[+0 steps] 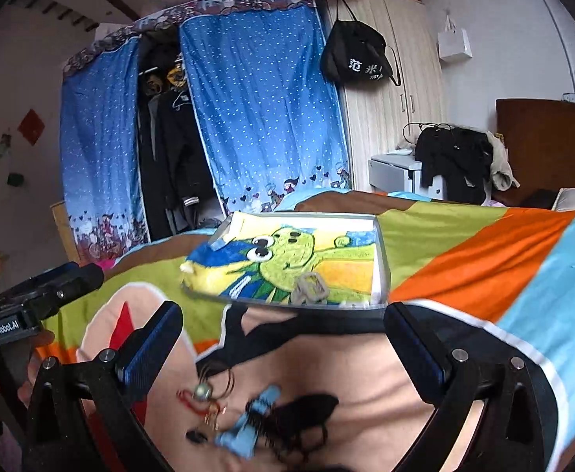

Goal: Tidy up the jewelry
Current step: 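Move both open tools back toward the remaining jewelry on the bed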

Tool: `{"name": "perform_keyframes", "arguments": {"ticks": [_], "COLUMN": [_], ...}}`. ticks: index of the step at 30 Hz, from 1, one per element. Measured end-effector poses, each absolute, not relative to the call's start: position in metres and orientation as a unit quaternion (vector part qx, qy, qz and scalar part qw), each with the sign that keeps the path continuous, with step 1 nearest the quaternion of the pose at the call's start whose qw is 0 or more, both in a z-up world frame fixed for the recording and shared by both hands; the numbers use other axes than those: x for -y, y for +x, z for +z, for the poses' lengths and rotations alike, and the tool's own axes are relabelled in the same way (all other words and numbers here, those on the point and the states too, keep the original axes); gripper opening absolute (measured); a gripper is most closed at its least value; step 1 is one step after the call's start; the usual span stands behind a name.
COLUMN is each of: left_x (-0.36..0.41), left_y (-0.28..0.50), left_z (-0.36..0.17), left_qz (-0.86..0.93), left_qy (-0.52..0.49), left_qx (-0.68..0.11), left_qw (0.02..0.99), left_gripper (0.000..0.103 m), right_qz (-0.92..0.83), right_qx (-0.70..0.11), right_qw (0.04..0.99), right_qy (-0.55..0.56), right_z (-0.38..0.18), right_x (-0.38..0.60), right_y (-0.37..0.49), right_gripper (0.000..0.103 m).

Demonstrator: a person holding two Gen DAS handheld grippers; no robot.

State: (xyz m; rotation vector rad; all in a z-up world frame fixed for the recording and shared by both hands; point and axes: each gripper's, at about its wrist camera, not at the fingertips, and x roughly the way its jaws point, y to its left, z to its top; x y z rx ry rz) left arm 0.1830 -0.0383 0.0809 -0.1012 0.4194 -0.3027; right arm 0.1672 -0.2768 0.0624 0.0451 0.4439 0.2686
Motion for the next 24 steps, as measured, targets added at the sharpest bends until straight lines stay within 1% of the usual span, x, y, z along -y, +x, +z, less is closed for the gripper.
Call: {"name": "perform_keyframes", "arguments": {"ticks": [5, 9, 20, 24], "left_x": [0.036, 0.033, 0.045, 0.065], "left_y": [0.139, 0.118, 0.116, 0.126], "left_z": [0.073, 0.054, -0.023, -0.044], "left_qz": [-0.142, -0.138, -0.158, -0.192], "left_qy": [-0.038, -0.030, -0.019, 0.012], "left_qx": [-0.207, -0.224, -0.304, -0.336], "left_qw": [0.967, 0.964, 0.939, 0.922], "left_gripper": [0.100, 0.100, 0.100, 0.100], "right_qz": [0.128, 0.128, 0.125, 0.137], "right_qx": [-0.231, -0.261, -0.368, -0.389], "right_qw": [0.964, 0.956, 0.921, 0.911], "right_qy": [0.016, 0.022, 0.016, 0.028], "right_z": [0.054, 0.038, -0.032, -0.045], "right_x": [0.276, 0.282, 0.287, 0.290], "right_y": [0.129, 0.108, 0.102, 0.117], "right_gripper": [0.103, 0.103, 0.103, 0.103]}}
